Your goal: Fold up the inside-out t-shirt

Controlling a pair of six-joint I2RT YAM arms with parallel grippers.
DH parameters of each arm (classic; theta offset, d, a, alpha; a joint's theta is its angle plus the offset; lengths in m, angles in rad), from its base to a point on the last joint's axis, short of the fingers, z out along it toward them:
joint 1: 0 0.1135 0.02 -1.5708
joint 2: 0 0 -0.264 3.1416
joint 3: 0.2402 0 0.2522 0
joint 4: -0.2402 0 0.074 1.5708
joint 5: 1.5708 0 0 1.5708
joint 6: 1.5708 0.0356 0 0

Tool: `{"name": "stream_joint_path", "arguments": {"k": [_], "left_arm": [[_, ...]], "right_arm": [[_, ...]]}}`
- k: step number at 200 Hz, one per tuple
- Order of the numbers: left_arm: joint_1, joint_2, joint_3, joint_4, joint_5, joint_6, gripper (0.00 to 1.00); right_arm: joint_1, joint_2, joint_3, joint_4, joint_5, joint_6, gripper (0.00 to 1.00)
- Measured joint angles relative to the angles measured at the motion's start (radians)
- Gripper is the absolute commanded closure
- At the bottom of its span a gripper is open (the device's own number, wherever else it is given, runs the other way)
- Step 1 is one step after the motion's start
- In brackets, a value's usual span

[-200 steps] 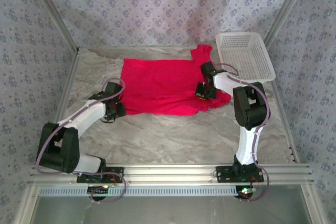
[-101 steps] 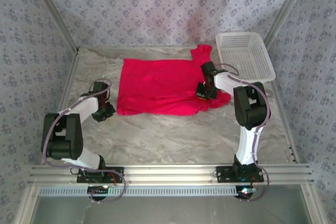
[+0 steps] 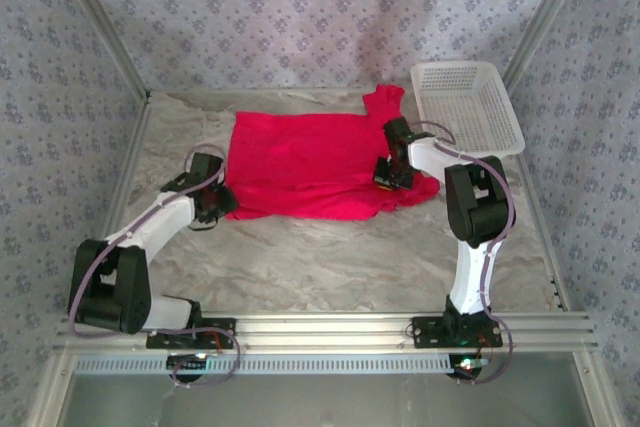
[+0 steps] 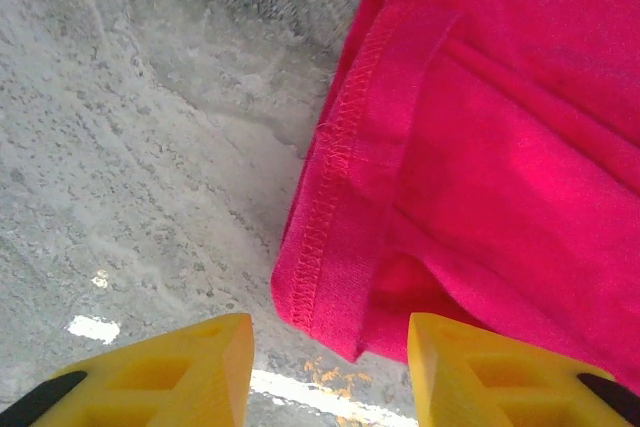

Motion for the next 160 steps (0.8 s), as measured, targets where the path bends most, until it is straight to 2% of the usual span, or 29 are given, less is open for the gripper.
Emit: {"name": "stream_joint_path", "arguments": {"k": [26, 41, 49, 72, 122, 135, 151, 160], "left_arm": [[-0.004, 0.069, -0.003, 0.023, 0.003, -0.015, 0.62], [-0.006, 0.106, -0.003, 0.045, 0.003, -0.019, 0.67], [-0.008, 0.122, -0.003, 0.057, 0.003, -0.019, 0.73], [-0.008, 0.161, 0.0, 0.076, 0.002, -0.026, 1.0], [-0.008, 0.177, 0.002, 0.082, 0.003, -0.027, 1.0], [0.013, 0.149, 0.028, 0.04, 0.027, 0.005, 1.0], [0.093, 0.022, 0.09, 0.053, 0.101, 0.035, 1.0], [0.163, -0.068, 0.129, 0.119, 0.179, 0.039, 1.0]], "right_arm": [[0.0, 0.0, 0.0, 0.0, 0.0, 0.0, 1.0], [0.0, 0.0, 0.0, 0.0, 0.0, 0.0, 1.0], [0.0, 0.0, 0.0, 0.0, 0.0, 0.0, 1.0], [0.0, 0.0, 0.0, 0.0, 0.0, 0.0, 1.0], [0.0, 0.0, 0.0, 0.0, 0.0, 0.0, 1.0], [-0.004, 0.0, 0.0, -0.002, -0.005, -0.004, 1.0], [-0.009, 0.002, 0.0, -0.002, -0.015, -0.008, 1.0], [-0.011, 0.002, 0.0, -0.002, -0.019, -0.008, 1.0]]}}
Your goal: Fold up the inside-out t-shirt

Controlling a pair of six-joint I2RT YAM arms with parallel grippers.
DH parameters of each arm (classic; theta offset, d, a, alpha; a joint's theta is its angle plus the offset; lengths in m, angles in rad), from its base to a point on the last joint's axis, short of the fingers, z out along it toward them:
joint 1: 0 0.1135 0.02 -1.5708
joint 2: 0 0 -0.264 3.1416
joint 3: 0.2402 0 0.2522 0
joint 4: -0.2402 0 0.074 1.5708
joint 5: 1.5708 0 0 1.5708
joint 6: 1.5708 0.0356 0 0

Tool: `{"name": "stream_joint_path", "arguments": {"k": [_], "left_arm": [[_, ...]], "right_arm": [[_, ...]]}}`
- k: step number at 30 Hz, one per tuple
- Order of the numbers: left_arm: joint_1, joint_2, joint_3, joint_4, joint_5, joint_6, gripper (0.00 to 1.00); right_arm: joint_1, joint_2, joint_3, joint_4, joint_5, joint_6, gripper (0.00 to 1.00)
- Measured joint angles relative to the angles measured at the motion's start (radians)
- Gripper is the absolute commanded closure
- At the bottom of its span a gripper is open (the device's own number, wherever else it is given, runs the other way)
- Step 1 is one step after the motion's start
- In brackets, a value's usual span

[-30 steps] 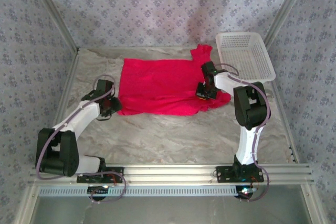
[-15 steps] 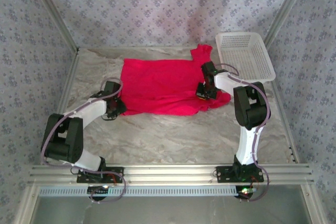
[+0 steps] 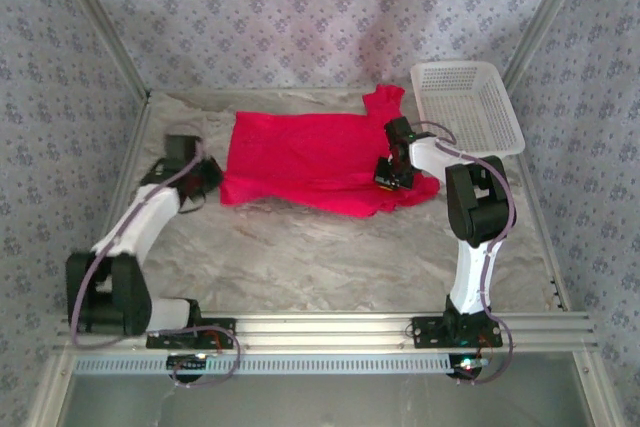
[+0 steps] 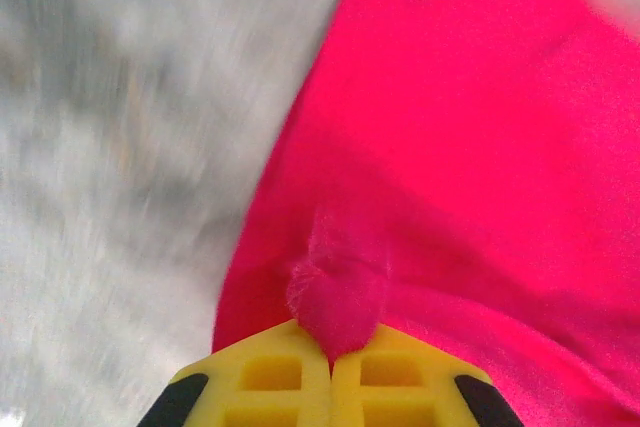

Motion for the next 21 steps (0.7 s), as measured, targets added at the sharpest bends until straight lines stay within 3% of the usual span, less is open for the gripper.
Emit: {"name": "stream_joint_path", "arguments": {"k": [4, 9, 12, 16, 21], "left_arm": [[0.115, -0.097, 0.016, 0.167, 0.22, -0.013, 1.0], [0.141, -0.06, -0.02, 0.227, 0.355, -0.023, 1.0], [0.152, -0.058, -0.051, 0.214, 0.358, -0.022, 1.0], [0.168, -0.047, -0.065, 0.14, 0.271, 0.001, 1.0], [0.168, 0.055, -0.039, 0.02, 0.126, 0.037, 0.83]], "right_arm": [[0.0, 0.004, 0.005, -0.001, -0.006, 0.0, 1.0], [-0.001, 0.006, 0.01, -0.005, -0.008, 0.0, 1.0], [0.0, 0.008, 0.013, -0.009, -0.008, 0.0, 1.0], [0.0, 0.006, 0.018, -0.018, -0.011, -0.003, 1.0], [0.013, -0.074, 0.013, -0.091, -0.004, -0.032, 0.73]]}}
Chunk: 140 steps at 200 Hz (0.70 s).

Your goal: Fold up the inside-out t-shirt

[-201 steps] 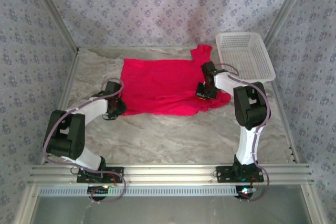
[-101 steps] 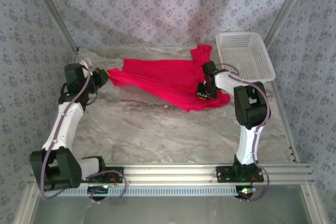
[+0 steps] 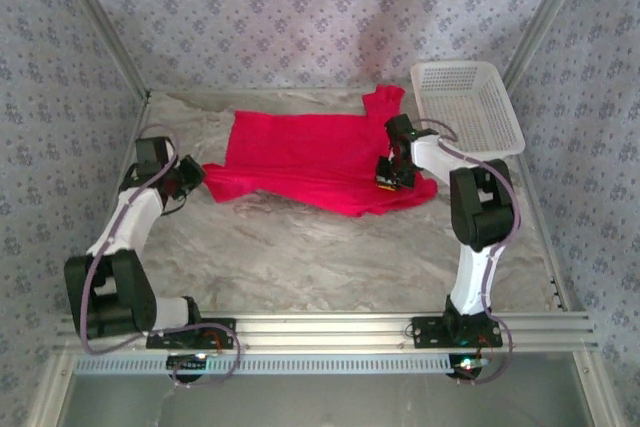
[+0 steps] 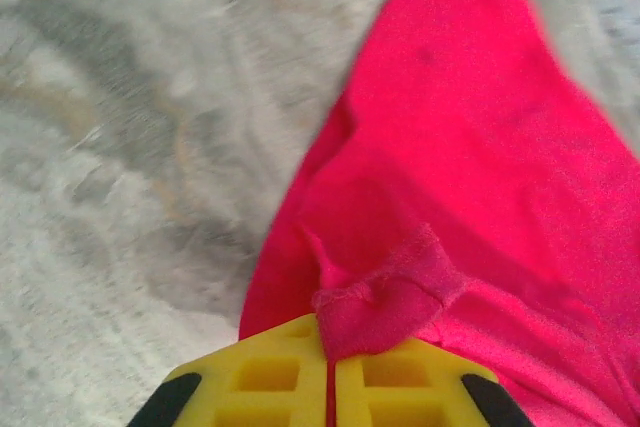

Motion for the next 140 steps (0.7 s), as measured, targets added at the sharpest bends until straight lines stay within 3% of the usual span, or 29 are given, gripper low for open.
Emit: {"name": "stream_joint_path", "arguments": {"k": [8, 30, 57, 71, 111, 125, 140], "left_arm": [[-0.006, 0.035, 0.009, -0.019, -0.036, 0.008, 0.73], [-0.043, 0.06, 0.021, -0.059, -0.145, 0.029, 0.58], [-0.19, 0.034, 0.045, -0.082, -0.333, 0.088, 0.55], [-0.275, 0.005, 0.05, -0.076, -0.375, 0.118, 0.55], [-0.462, -0.039, -0.005, 0.109, -0.254, 0.209, 0.51], [-0.573, -0.018, -0.061, 0.197, -0.188, 0.274, 0.48], [-0.685, 0.033, -0.092, 0.257, -0.152, 0.354, 0.45]], "right_arm": [[0.008, -0.051, -0.012, -0.007, 0.007, -0.01, 0.66], [0.037, -0.206, -0.088, -0.029, 0.037, -0.033, 0.55], [0.084, -0.346, -0.243, -0.028, 0.046, -0.034, 0.47], [0.089, -0.358, -0.31, -0.027, 0.041, -0.024, 0.43], [0.089, -0.282, -0.332, 0.034, 0.034, 0.008, 0.43], [0.089, -0.24, -0.307, 0.064, 0.035, 0.016, 0.44], [0.088, -0.2, -0.275, 0.085, 0.043, 0.026, 0.54]]}}
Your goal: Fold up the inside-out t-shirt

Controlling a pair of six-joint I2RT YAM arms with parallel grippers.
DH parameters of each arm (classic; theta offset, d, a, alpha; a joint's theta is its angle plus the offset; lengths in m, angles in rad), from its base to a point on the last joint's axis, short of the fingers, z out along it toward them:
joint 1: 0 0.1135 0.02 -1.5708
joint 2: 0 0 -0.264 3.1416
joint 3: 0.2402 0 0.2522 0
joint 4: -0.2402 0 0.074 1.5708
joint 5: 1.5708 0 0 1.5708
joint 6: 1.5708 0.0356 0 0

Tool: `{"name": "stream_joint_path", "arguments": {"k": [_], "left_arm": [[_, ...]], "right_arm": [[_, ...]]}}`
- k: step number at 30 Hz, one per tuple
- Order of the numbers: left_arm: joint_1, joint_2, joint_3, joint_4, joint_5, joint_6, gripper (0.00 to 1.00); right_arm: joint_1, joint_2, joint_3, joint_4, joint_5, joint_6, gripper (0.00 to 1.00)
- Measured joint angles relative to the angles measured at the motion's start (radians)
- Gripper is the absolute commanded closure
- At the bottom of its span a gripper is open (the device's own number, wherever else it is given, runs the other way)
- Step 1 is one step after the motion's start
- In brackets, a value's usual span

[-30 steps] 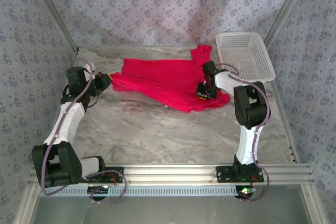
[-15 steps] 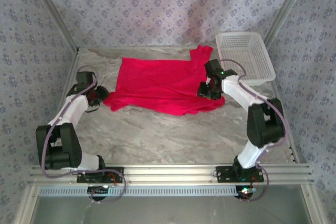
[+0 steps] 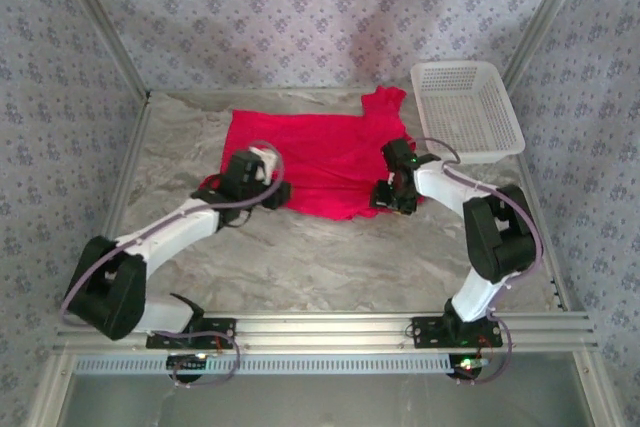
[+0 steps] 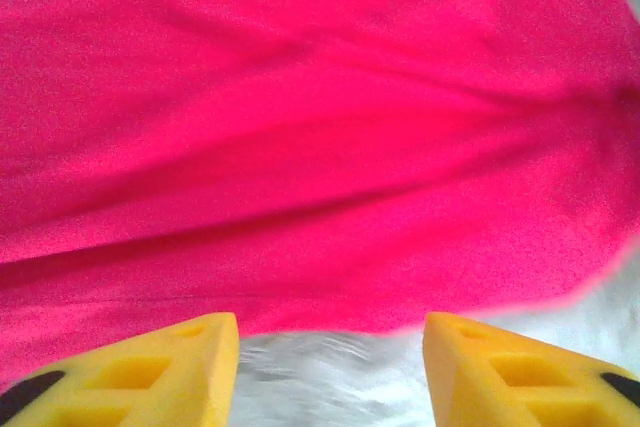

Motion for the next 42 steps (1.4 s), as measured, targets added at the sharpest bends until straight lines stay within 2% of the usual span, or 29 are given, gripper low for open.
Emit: {"name": "stream_joint_path", "arguments": {"k": [2, 3, 5, 11, 17, 23, 24, 25, 27, 28, 34, 39, 42], "left_arm": [[-0.082, 0.053, -0.007, 0.031, 0.021, 0.073, 0.43], [-0.127, 0.089, -0.006, 0.047, 0.023, 0.111, 0.41], [-0.185, 0.155, 0.012, 0.054, 0.022, 0.172, 0.4], [-0.29, 0.367, 0.185, 0.06, -0.021, 0.301, 0.34], [-0.301, 0.47, 0.318, 0.082, -0.08, 0.36, 0.34], [-0.3, 0.563, 0.396, 0.085, -0.109, 0.387, 0.38], [-0.299, 0.578, 0.404, 0.084, -0.109, 0.388, 0.4], [-0.299, 0.586, 0.409, 0.079, -0.109, 0.391, 0.48], [-0.299, 0.596, 0.414, 0.069, -0.105, 0.396, 0.94], [-0.299, 0.598, 0.419, 0.059, -0.102, 0.399, 1.0], [-0.284, 0.61, 0.529, -0.069, -0.049, 0.401, 1.0], [-0.236, 0.571, 0.565, -0.145, 0.02, 0.386, 1.0], [-0.21, 0.538, 0.583, -0.194, 0.078, 0.386, 0.94]], "right_arm": [[-0.003, 0.027, 0.027, 0.015, 0.007, 0.013, 0.7], [-0.007, 0.043, 0.043, 0.022, 0.011, 0.015, 0.83], [-0.016, 0.064, 0.063, 0.029, 0.018, 0.018, 1.0], [-0.042, 0.096, 0.116, 0.038, 0.018, 0.031, 1.0], [-0.042, 0.079, 0.135, 0.038, 0.018, 0.03, 1.0], [-0.042, 0.061, 0.135, 0.035, 0.016, 0.03, 1.0], [-0.042, 0.056, 0.135, 0.035, 0.013, 0.029, 1.0], [-0.043, 0.054, 0.135, 0.035, 0.01, 0.029, 1.0], [-0.047, 0.047, 0.135, 0.035, 0.002, 0.029, 1.0], [-0.05, 0.043, 0.135, 0.034, 0.0, 0.029, 1.0], [-0.061, 0.016, 0.146, 0.013, -0.002, 0.028, 1.0], [-0.061, -0.02, 0.206, -0.03, 0.0, 0.018, 1.0], [-0.061, -0.022, 0.258, -0.043, 0.0, 0.011, 1.0]]}}
